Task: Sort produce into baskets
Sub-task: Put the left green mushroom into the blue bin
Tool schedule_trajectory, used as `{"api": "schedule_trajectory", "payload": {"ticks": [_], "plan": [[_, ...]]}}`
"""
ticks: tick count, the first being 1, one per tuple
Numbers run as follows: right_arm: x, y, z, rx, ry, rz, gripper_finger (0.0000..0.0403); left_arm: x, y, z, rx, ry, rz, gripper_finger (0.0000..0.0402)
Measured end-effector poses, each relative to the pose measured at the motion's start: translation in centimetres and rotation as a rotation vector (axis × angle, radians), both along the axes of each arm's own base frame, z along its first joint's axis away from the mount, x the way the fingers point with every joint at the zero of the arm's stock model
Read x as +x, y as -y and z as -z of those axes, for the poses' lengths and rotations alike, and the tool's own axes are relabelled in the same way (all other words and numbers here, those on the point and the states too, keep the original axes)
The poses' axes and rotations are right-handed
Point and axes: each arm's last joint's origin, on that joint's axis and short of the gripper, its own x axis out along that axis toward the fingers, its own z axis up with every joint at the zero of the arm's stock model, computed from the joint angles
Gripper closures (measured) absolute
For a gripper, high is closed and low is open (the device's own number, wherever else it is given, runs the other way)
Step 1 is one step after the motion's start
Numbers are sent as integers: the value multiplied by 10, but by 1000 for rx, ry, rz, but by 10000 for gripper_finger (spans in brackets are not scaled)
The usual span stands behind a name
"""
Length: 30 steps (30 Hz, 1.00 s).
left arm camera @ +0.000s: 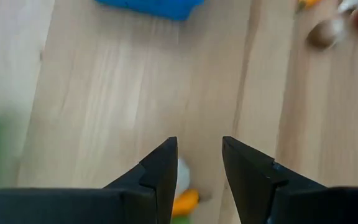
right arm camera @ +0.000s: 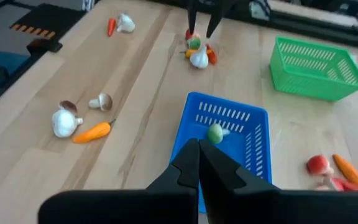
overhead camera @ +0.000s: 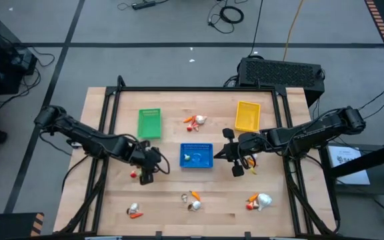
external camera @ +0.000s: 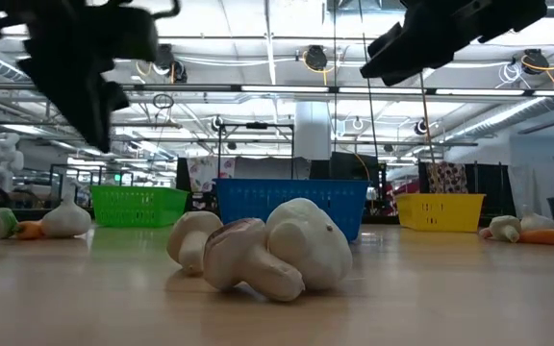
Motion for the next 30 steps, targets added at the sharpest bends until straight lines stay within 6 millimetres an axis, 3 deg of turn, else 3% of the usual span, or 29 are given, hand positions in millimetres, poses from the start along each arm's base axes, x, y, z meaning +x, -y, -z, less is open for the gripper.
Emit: {"api": "schedule_trajectory", "payload": {"ticks": [7, 14, 30], "plan": [[0, 0, 0, -17, 1, -10, 403, -19, 7, 5, -31, -171, -143, 267], [0, 0, 0, -29, 2, -16, 403, -25, 18, 7, -54, -186, -167, 267], [0, 0, 0, -32, 3, -18, 403, -46, 20, 39, -68, -290, -277, 267]]}}
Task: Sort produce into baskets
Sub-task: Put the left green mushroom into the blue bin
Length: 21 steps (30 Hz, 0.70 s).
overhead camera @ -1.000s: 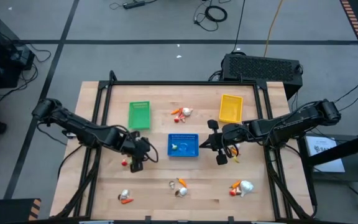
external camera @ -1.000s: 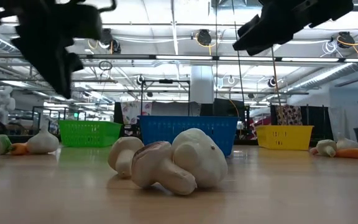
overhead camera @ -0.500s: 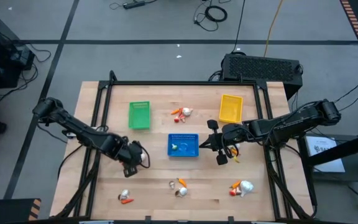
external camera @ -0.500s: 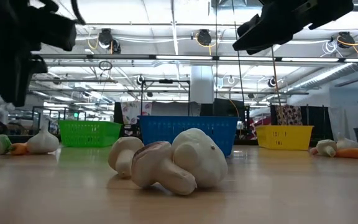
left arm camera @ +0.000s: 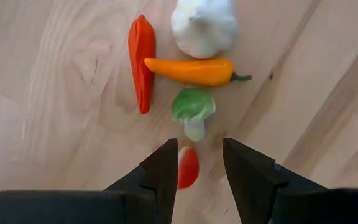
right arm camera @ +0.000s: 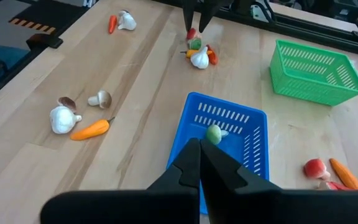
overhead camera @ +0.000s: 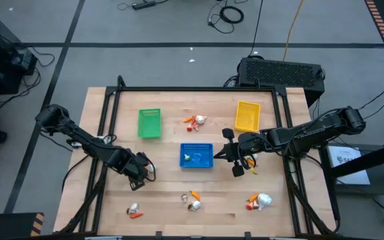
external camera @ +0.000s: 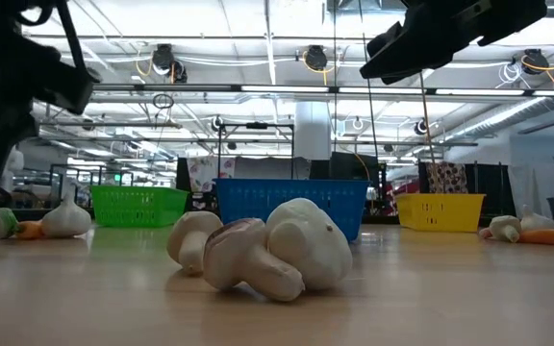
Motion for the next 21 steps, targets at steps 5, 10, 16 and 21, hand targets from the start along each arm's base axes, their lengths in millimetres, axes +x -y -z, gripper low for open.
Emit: {"api": "schedule_trajectory", "payload": {"ticks": [5, 10, 16, 21], "plan": [[0, 0, 0, 0, -1, 0, 403, -1, -1, 7, -9, 17, 0, 267], [0, 0, 0, -7, 0, -3, 403, -3, -1, 18, -29, 49, 0, 267], [0, 0, 0, -12, 1, -7, 403, -4, -2, 21, -31, 50, 3, 267], [1, 0, 1, -13, -2, -7, 403, -2, -2, 25, -8, 35, 7, 267]]}}
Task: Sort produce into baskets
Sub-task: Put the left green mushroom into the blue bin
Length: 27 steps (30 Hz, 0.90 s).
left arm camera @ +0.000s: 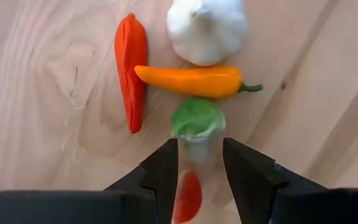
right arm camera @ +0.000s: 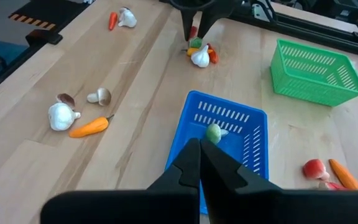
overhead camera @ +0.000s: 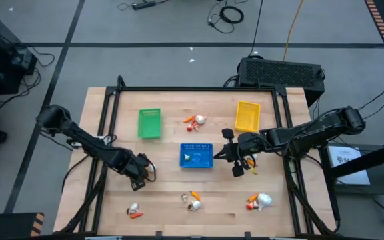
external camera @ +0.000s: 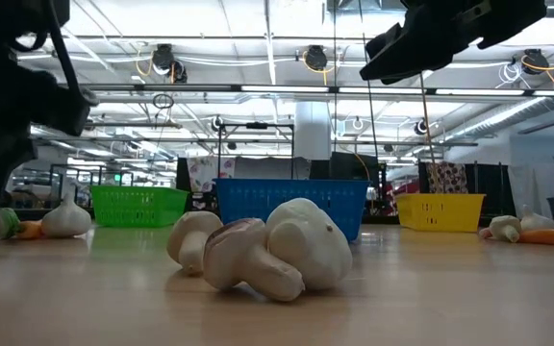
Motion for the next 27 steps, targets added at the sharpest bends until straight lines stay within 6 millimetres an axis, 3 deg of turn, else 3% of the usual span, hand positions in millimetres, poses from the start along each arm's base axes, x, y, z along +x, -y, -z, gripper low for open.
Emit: {"api": "schedule_trajectory", "payload": {"ticks": [15, 27], "plan": [[0, 0, 0, 1, 3, 0, 403, 5, 3, 13, 31, -43, 48, 271], [1, 0, -1, 3, 16, 0, 403, 5, 3, 12, 23, -39, 54, 356]]}}
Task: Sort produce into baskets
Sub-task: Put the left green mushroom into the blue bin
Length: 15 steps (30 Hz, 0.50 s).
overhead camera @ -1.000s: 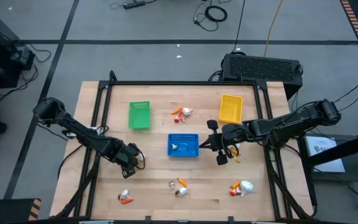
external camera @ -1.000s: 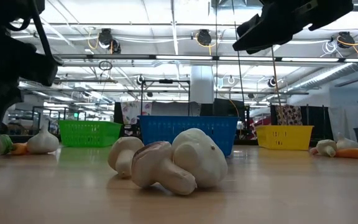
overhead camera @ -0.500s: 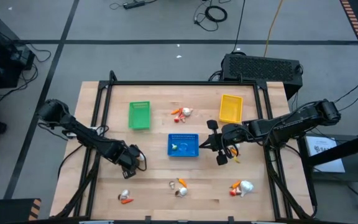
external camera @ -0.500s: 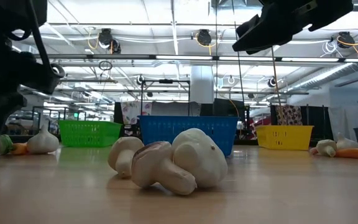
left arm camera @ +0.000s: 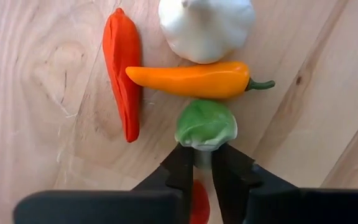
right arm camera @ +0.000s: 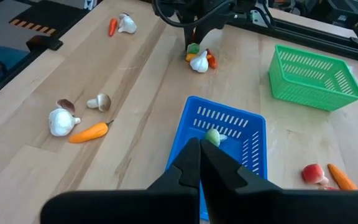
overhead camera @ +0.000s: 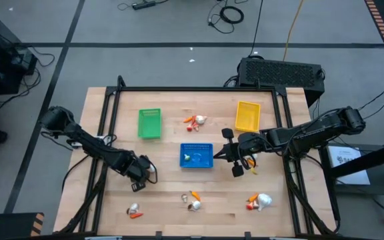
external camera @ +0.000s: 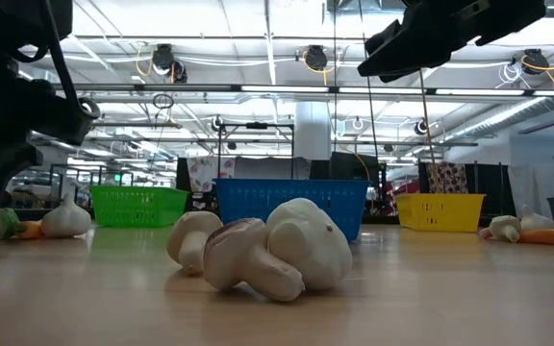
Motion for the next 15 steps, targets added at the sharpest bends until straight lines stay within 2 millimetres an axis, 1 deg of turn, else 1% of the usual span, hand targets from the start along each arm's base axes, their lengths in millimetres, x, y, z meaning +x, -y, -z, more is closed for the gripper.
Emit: {"api": "schedule_trajectory", "payload": {"ticks": [4, 9, 12, 15], "plan": [[0, 0, -1, 1, 8, 0, 403, 0, -2, -9, -9, -18, 21, 362], [1, 0, -2, 5, 24, 1, 403, 11, -6, -39, -8, 48, 58, 364], [1, 0, -2, 6, 24, 2, 403, 24, -10, -56, 40, 157, 107, 364], [1, 0, -3, 7, 29, 1, 403, 40, -15, -71, 139, 291, 178, 364]]}}
